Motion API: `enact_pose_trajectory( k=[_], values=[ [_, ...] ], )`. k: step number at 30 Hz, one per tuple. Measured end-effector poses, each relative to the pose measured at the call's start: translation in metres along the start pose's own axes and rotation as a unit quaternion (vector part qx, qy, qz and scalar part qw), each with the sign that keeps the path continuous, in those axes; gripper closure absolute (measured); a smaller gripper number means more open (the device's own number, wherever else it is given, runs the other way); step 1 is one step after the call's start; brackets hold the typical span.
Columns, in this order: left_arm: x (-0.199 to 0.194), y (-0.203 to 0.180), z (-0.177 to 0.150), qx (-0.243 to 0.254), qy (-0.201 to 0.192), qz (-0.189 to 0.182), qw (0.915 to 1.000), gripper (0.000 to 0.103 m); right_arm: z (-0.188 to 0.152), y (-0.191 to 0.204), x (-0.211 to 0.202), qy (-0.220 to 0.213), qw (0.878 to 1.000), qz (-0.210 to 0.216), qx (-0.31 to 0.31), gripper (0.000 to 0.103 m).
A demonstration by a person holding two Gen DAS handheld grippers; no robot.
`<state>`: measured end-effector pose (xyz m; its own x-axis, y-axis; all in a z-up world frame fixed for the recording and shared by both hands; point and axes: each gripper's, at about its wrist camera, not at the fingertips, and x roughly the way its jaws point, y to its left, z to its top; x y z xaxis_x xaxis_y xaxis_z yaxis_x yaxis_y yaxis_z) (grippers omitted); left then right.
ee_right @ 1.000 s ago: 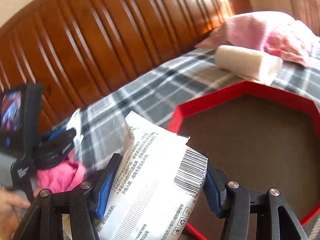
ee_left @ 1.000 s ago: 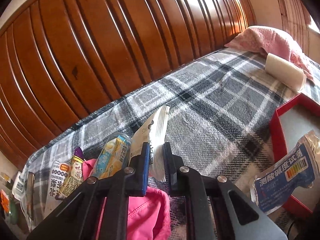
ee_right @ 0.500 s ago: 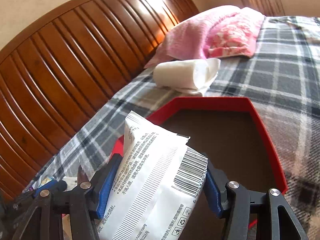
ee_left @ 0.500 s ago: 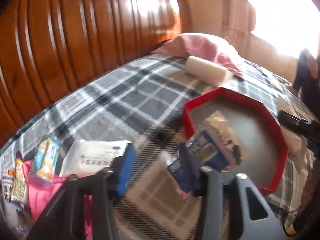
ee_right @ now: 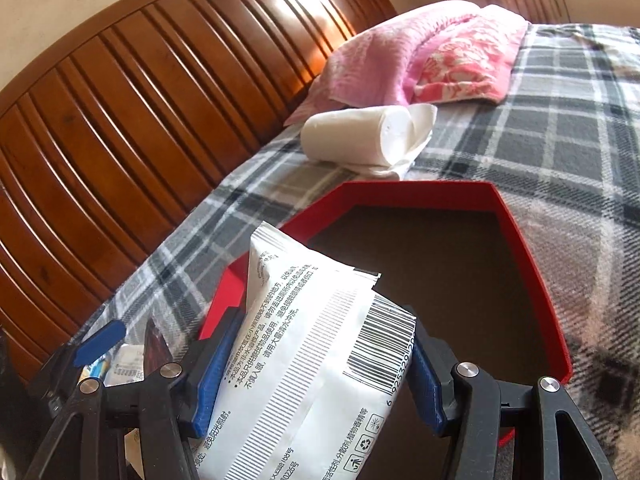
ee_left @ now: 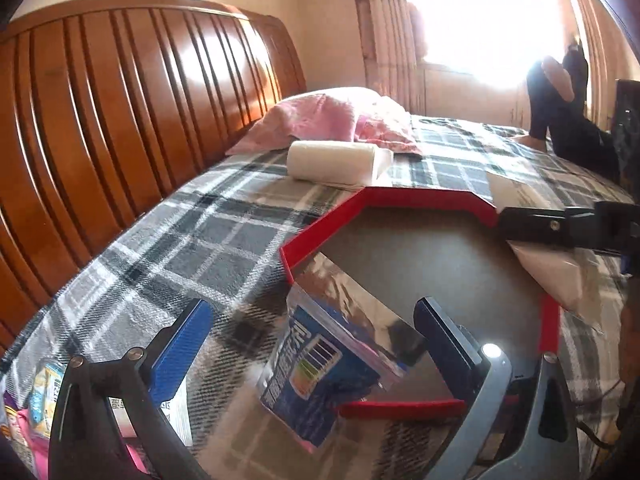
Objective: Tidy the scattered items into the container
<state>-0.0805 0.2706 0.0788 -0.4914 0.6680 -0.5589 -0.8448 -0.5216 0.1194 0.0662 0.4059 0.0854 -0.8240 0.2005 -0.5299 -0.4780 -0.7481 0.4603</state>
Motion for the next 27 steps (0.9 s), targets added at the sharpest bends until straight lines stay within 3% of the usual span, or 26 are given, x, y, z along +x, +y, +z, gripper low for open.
enact_pose_trajectory(
  k=[1,3,4,6,8,13,18,21,24,27],
  values=[
    [0.006,0.000,0.000,0.000,0.003,0.009,1.0000,0.002,0.000,0.000,0.000,0.000,1.000,0.001,0.000,0.038],
    [0.023,0.000,-0.002,-0.007,0.039,0.013,0.9991,0.044,-0.001,-0.001,0.001,0.002,1.000,0.004,0.005,0.038],
    [0.033,0.003,-0.003,-0.020,0.068,0.012,0.9974,0.076,-0.001,-0.002,0.002,0.003,1.000,0.005,0.008,0.037],
    [0.044,0.014,-0.006,-0.064,0.095,0.000,0.9934,0.077,-0.001,-0.007,0.002,0.003,1.000,0.001,0.020,0.037],
    [0.044,0.019,-0.006,-0.091,0.091,-0.001,0.9916,0.077,0.000,-0.011,0.002,0.005,1.000,-0.001,0.028,0.037],
    [0.032,0.010,-0.001,-0.073,0.084,0.028,0.9934,0.079,0.000,-0.012,0.003,0.007,1.000,-0.017,0.021,0.037],
    [0.000,0.019,0.012,-0.115,0.063,0.002,0.9914,0.079,0.000,-0.010,0.004,0.007,1.000,-0.023,0.018,0.037],
    [-0.027,0.014,0.024,-0.099,0.032,0.019,0.9944,0.079,0.000,-0.008,-0.002,-0.005,0.999,-0.043,0.003,0.037],
    [-0.041,0.010,0.035,-0.097,0.023,-0.010,0.9950,0.079,0.002,-0.010,-0.003,-0.010,0.998,-0.060,0.001,0.037],
    [-0.046,-0.001,0.044,-0.079,0.020,-0.008,0.9966,0.079,0.005,-0.020,-0.006,-0.015,0.996,-0.086,0.008,0.038]
  ],
)
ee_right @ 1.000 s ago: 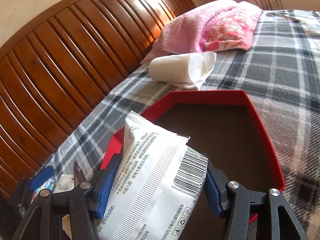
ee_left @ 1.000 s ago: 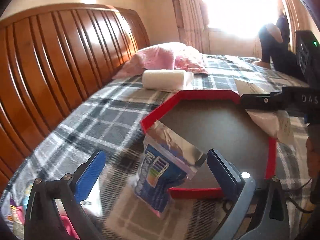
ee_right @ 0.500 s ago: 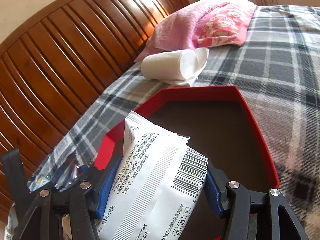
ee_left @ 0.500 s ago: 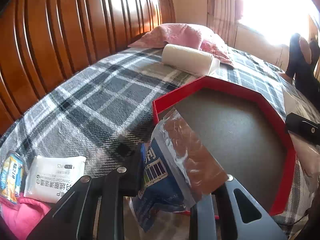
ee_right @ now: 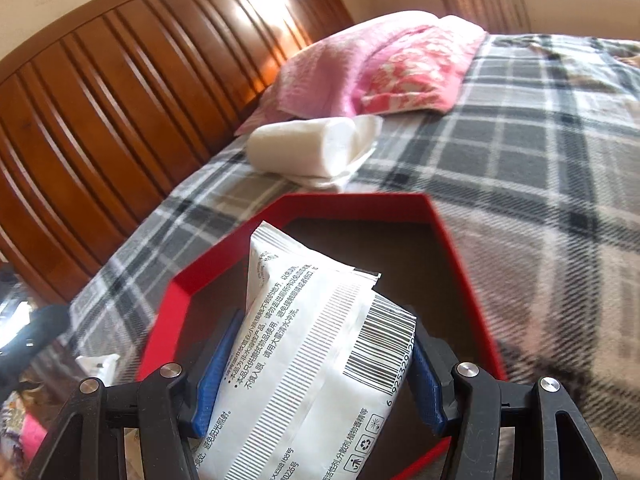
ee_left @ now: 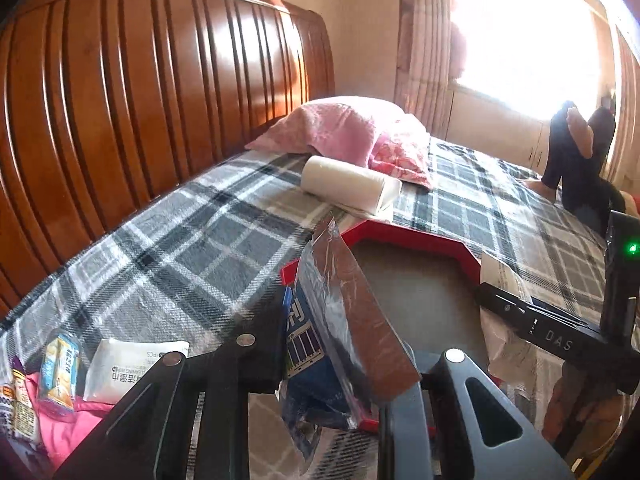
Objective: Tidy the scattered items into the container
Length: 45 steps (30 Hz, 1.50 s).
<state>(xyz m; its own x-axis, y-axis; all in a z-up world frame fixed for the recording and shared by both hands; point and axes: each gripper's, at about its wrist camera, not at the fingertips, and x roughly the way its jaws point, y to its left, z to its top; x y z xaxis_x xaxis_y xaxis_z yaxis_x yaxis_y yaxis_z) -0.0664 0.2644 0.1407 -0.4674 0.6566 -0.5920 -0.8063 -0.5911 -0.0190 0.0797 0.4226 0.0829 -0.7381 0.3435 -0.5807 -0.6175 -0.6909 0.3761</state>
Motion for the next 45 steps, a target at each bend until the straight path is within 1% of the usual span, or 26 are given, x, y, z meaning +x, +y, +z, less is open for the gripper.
enact_pose_trajectory(
  k=[1,5,8,10,11,12,13,14,15,16,17,18,20,22,24,27,29,31,32,33,35,37,38,40,42,45],
  values=[
    [0.001,-0.005,0.002,0.007,0.003,0.001,1.0000,0.079,0.001,-0.004,-0.001,-0.004,1.000,-0.011,-0.002,0.037],
    [0.024,-0.030,0.007,0.023,0.026,0.001,0.9994,0.079,0.006,-0.019,-0.007,-0.032,0.995,-0.090,-0.019,0.038],
    [0.048,-0.053,0.004,0.034,0.050,0.004,0.9981,0.079,0.008,-0.031,-0.001,-0.025,0.994,-0.104,-0.006,0.038],
    [0.059,-0.066,0.001,0.036,0.055,0.012,0.9977,0.078,0.008,-0.032,0.003,-0.019,0.992,-0.121,-0.010,0.038],
    [0.063,-0.071,0.000,0.037,0.059,0.014,0.9975,0.065,0.007,-0.031,0.008,-0.009,0.993,-0.119,-0.020,0.037],
    [0.066,-0.075,-0.001,0.037,0.065,0.014,0.9971,0.032,0.006,-0.030,0.014,0.005,0.994,-0.102,-0.027,0.036],
    [0.067,-0.080,-0.001,0.038,0.067,0.013,0.9970,0.015,0.004,-0.029,0.019,0.014,0.996,-0.082,-0.030,0.035],
    [0.065,-0.084,-0.001,0.041,0.058,0.019,0.9973,0.001,0.001,-0.028,0.023,0.018,0.997,-0.070,-0.026,0.035],
    [0.059,-0.088,-0.001,0.049,0.041,0.029,0.9976,0.000,0.000,-0.028,0.025,0.017,0.997,-0.075,-0.024,0.035],
    [0.053,-0.092,-0.001,0.062,0.024,0.041,0.9970,0.000,-0.001,-0.030,0.023,0.012,0.996,-0.090,-0.022,0.022],
    [0.049,-0.095,0.001,0.073,0.016,0.056,0.9956,0.000,0.001,-0.033,0.022,0.005,0.995,-0.102,-0.018,0.012],
    [0.048,-0.098,0.002,0.085,0.018,0.073,0.9936,0.000,0.002,-0.038,0.020,-0.002,0.994,-0.112,-0.007,0.000],
    [0.049,-0.102,0.005,0.098,0.038,0.107,0.9886,0.000,0.004,-0.048,0.008,-0.020,0.994,-0.101,0.021,0.000],
    [0.048,-0.100,0.006,0.090,0.058,0.122,0.9867,0.000,0.007,-0.057,-0.004,-0.045,0.994,-0.083,0.062,0.000],
    [0.039,-0.092,0.006,0.062,0.062,0.119,0.9890,0.000,0.009,-0.067,-0.014,-0.064,0.990,-0.072,0.107,0.000],
    [0.016,-0.066,0.008,0.002,0.057,0.102,0.9931,0.000,0.010,-0.080,-0.019,-0.074,0.983,-0.069,0.151,0.000],
    [0.000,-0.042,0.009,-0.037,0.063,0.107,0.9916,0.000,0.011,-0.087,-0.021,-0.074,0.980,-0.066,0.173,0.000],
    [-0.023,-0.014,0.010,-0.063,0.074,0.124,0.9876,0.000,0.012,-0.093,-0.026,-0.086,0.975,-0.026,0.201,0.000],
    [-0.035,-0.002,0.010,-0.067,0.079,0.143,0.9843,0.000,0.012,-0.090,-0.030,-0.094,0.973,-0.004,0.210,0.000],
    [-0.049,0.012,0.009,-0.069,0.084,0.174,0.9788,0.000,0.013,-0.085,-0.035,-0.100,0.972,0.012,0.210,0.000],
    [-0.081,0.042,0.006,-0.079,0.088,0.248,0.9616,0.000,0.016,-0.065,-0.046,-0.110,0.974,0.056,0.187,0.000],
    [-0.117,0.071,0.002,-0.093,0.095,0.303,0.9436,0.000,0.017,-0.039,-0.056,-0.123,0.975,0.094,0.159,0.000],
    [-0.135,0.084,-0.001,-0.101,0.101,0.323,0.9356,0.000,0.015,-0.024,-0.060,-0.125,0.975,0.114,0.145,0.000],
    [-0.172,0.104,-0.005,-0.109,0.113,0.357,0.9210,0.000,0.010,0.004,-0.062,-0.109,0.976,0.152,0.114,0.000],
    [-0.210,0.116,-0.008,-0.112,0.112,0.391,0.9068,0.000,0.000,0.037,-0.063,-0.079,0.975,0.195,0.067,0.000],
    [-0.257,0.124,-0.010,-0.115,0.117,0.428,0.8886,0.000,-0.020,0.092,-0.069,-0.045,0.971,0.231,-0.037,0.000]
  ],
)
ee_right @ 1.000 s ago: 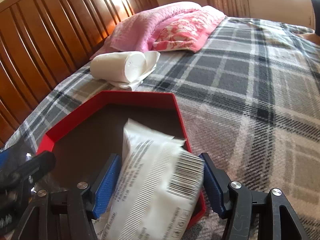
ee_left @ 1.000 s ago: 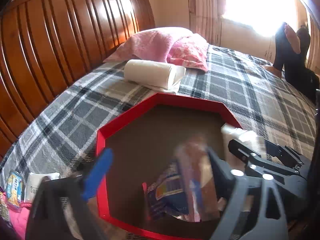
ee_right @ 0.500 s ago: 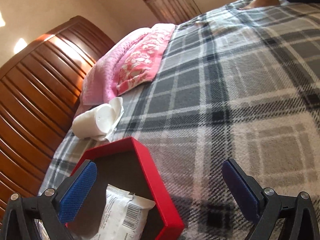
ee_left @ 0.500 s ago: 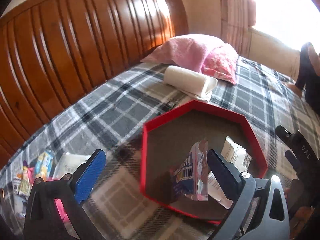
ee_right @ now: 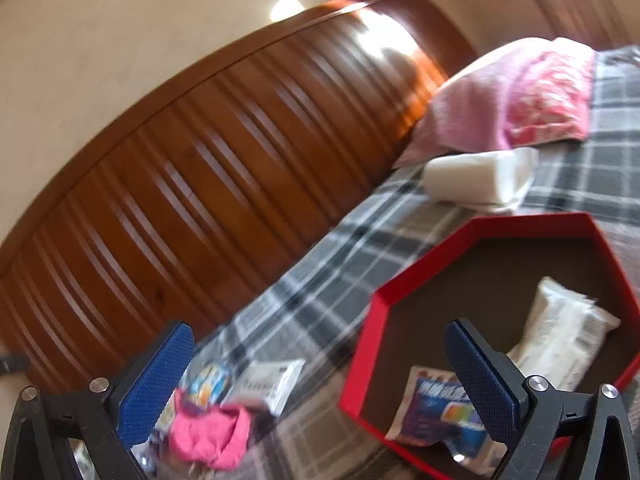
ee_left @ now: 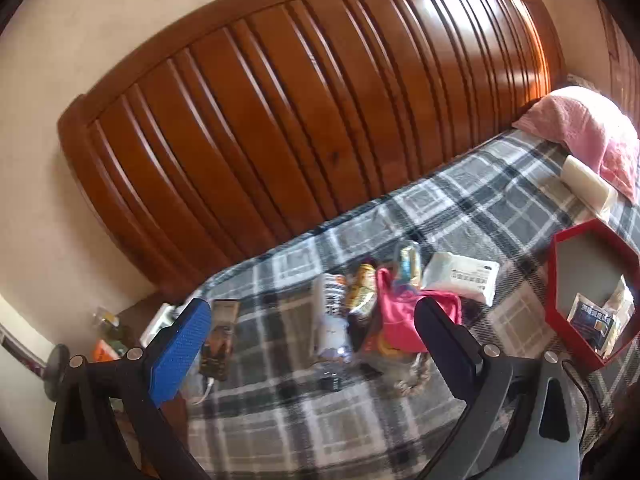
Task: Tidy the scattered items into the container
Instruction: 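Open both grippers and pull back toward the scattered items, then grasp the clear cheese-stick tube with the right gripper while the left grasps the white bottle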
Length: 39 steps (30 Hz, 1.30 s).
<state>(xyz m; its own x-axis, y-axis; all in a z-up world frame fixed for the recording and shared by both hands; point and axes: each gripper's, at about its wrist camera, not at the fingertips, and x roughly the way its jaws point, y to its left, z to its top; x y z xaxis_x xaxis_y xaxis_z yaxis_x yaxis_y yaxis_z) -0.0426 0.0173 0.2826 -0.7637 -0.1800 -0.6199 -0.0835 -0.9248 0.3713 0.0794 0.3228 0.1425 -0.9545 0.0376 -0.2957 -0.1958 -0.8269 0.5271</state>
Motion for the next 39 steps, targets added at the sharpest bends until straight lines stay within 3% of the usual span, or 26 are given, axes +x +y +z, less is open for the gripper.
enact_pose_trajectory(
  k=[4,7,10,12,14,16,17,18,19,21,23,24,25,27,29,31,32,34,36,37,38,39],
  values=[
    [-0.024,0.029,-0.013,-0.001,0.005,0.037,0.9993,0.000,-0.036,0.055,0.016,0.052,0.992,0.035,-0.110,0.000],
    [-0.023,0.036,-0.022,-0.013,-0.022,0.028,0.9993,0.000,-0.068,0.077,0.029,0.101,0.981,0.027,-0.164,0.000],
    [0.016,0.018,-0.012,0.019,-0.046,0.011,0.9987,0.000,-0.100,0.078,0.036,0.173,0.965,0.015,-0.197,0.000],
    [0.057,-0.005,0.000,0.059,-0.046,-0.031,0.9967,0.000,-0.125,0.077,0.032,0.207,0.949,0.007,-0.237,0.000],
    [0.102,-0.037,0.008,0.108,-0.037,-0.069,0.9911,0.000,-0.151,0.082,0.027,0.190,0.924,0.006,-0.331,0.000],
    [0.142,-0.070,0.015,0.152,-0.048,-0.084,0.9837,0.000,-0.173,0.103,0.037,0.171,0.879,0.033,-0.444,0.000],
    [0.155,-0.083,0.019,0.170,-0.051,-0.090,0.9801,0.000,-0.184,0.117,0.046,0.158,0.852,0.035,-0.499,0.000],
    [0.168,-0.095,0.022,0.192,-0.048,-0.099,0.9752,0.000,-0.194,0.126,0.056,0.138,0.833,0.018,-0.535,0.000],
    [0.180,-0.103,0.026,0.215,-0.041,-0.105,0.9700,0.000,-0.199,0.130,0.064,0.129,0.830,0.007,-0.542,0.000],
    [0.198,-0.109,0.035,0.235,-0.020,-0.112,0.9653,0.000,-0.205,0.120,0.081,0.174,0.839,0.020,-0.514,0.000],
    [0.209,-0.100,0.043,0.212,0.037,-0.137,0.9670,0.000,-0.208,0.108,0.103,0.237,0.840,0.019,-0.487,0.000],
    [0.213,-0.090,0.045,0.192,0.077,-0.168,0.9637,0.000,-0.203,0.102,0.111,0.253,0.851,0.021,-0.460,0.000],
    [0.216,-0.079,0.046,0.173,0.116,-0.205,0.9563,0.000,-0.199,0.097,0.118,0.259,0.863,0.008,-0.434,0.000],
    [0.219,-0.057,0.049,0.136,0.172,-0.247,0.9438,0.000,-0.197,0.089,0.123,0.272,0.874,-0.008,-0.402,0.000],
    [0.226,-0.045,0.049,0.119,0.227,-0.245,0.9348,0.000,-0.197,0.089,0.124,0.273,0.878,-0.026,-0.393,0.000],
    [0.233,-0.037,0.046,0.150,0.272,-0.242,0.9193,0.000,-0.197,0.089,0.125,0.275,0.880,-0.039,-0.386,0.000],
    [0.230,-0.029,0.043,0.164,0.267,-0.231,0.9212,0.001,-0.197,0.088,0.127,0.279,0.880,-0.045,-0.382,0.000],
    [0.221,-0.012,0.037,0.175,0.196,-0.192,0.9455,0.001,-0.191,0.095,0.136,0.307,0.875,-0.068,-0.369,0.000],
    [0.220,0.000,0.025,0.150,0.140,-0.158,0.9659,0.000,-0.176,0.101,0.154,0.361,0.874,-0.107,-0.307,0.000],
    [0.226,0.006,0.016,0.124,0.132,-0.170,0.9687,0.000,-0.163,0.100,0.161,0.369,0.883,-0.117,-0.264,0.000],
    [0.235,0.012,0.005,0.097,0.140,-0.202,0.9645,0.000,-0.146,0.099,0.167,0.361,0.901,-0.119,-0.210,0.000],
    [0.245,0.016,-0.007,0.067,0.161,-0.240,0.9551,0.000,-0.134,0.101,0.173,0.352,0.912,-0.115,-0.175,0.000]
  ],
)
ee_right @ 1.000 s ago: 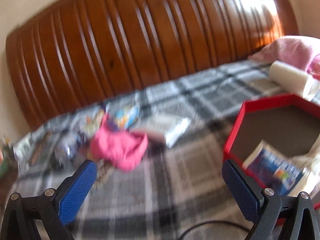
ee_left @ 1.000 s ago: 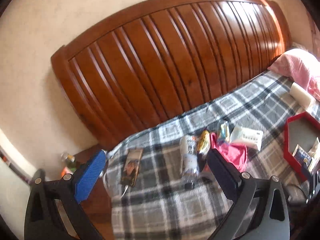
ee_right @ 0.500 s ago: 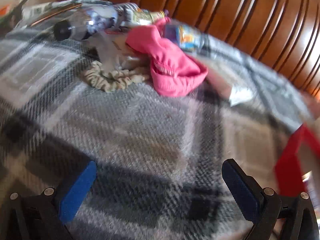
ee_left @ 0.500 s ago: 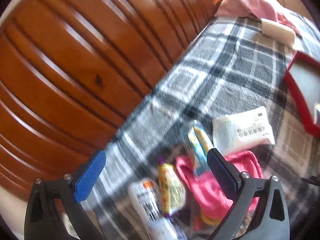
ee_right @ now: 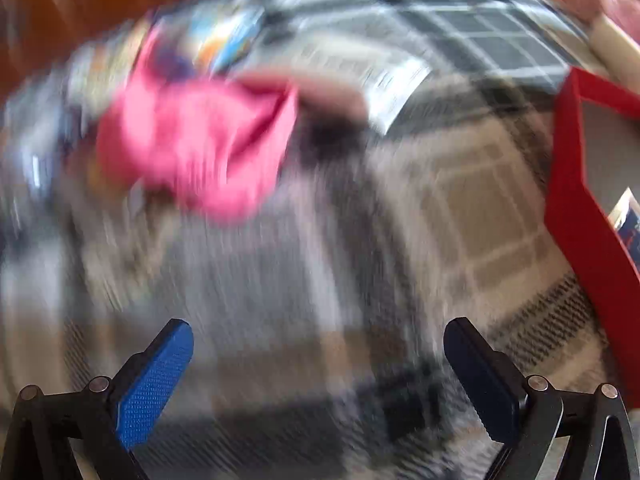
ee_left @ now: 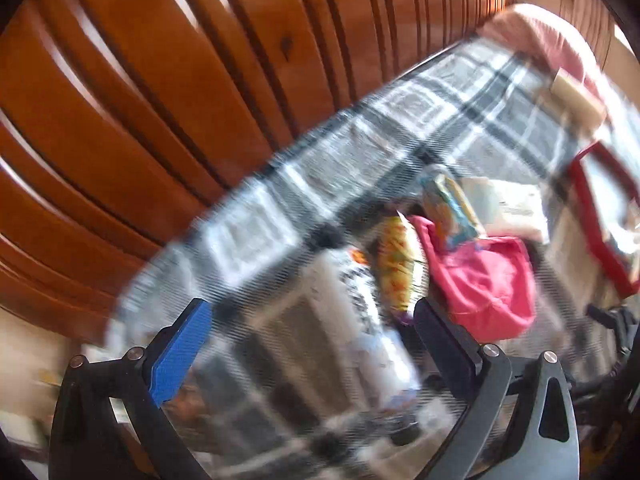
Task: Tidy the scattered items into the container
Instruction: 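Grasp the clear cheese-stick tube with the right gripper while the left grasps the white bottle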
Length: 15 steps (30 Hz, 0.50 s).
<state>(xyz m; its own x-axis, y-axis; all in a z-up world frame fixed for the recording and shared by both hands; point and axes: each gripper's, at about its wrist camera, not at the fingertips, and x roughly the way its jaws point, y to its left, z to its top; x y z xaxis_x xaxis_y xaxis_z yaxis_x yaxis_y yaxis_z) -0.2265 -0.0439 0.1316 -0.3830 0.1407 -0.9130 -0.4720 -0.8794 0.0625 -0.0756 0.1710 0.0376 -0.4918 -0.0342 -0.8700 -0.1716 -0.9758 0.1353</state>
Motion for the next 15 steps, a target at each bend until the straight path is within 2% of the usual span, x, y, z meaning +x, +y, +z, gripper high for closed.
enact_pose_trajectory(
  k=[1,3,5,7,9,10,12,13,15],
  values=[
    [0.011,0.008,-0.010,-0.033,0.011,-0.041,0.9985,0.001,0.013,0.000,-0.003,-0.010,1.000,0.015,0.015,0.000],
    [0.031,0.021,-0.030,-0.110,0.018,-0.092,0.9896,0.002,0.041,0.011,-0.006,-0.044,0.999,0.028,0.000,0.000],
    [0.046,0.027,-0.049,-0.171,0.016,-0.120,0.9777,0.002,0.070,0.025,-0.005,-0.066,0.997,0.032,-0.014,0.000],
    [0.055,0.032,-0.065,-0.226,0.004,-0.131,0.9653,0.002,0.094,0.037,0.000,-0.072,0.996,0.053,-0.005,0.000],
    [0.060,0.036,-0.073,-0.253,-0.003,-0.147,0.9564,0.004,0.123,0.045,0.013,-0.080,0.995,0.056,0.010,0.000],
    [0.062,0.037,-0.074,-0.251,-0.008,-0.152,0.9558,0.005,0.136,0.049,0.022,-0.075,0.996,0.039,0.015,0.000],
    [0.063,0.039,-0.076,-0.249,-0.022,-0.121,0.9606,0.005,0.159,0.054,0.041,-0.055,0.998,0.014,0.015,0.000],
    [0.062,0.038,-0.077,-0.253,-0.029,-0.106,0.9613,0.005,0.166,0.056,0.049,-0.050,0.998,0.021,0.014,0.000],
    [0.061,0.034,-0.077,-0.250,-0.034,-0.109,0.9616,0.005,0.178,0.062,0.068,-0.027,0.999,0.043,0.011,0.001]
  ],
)
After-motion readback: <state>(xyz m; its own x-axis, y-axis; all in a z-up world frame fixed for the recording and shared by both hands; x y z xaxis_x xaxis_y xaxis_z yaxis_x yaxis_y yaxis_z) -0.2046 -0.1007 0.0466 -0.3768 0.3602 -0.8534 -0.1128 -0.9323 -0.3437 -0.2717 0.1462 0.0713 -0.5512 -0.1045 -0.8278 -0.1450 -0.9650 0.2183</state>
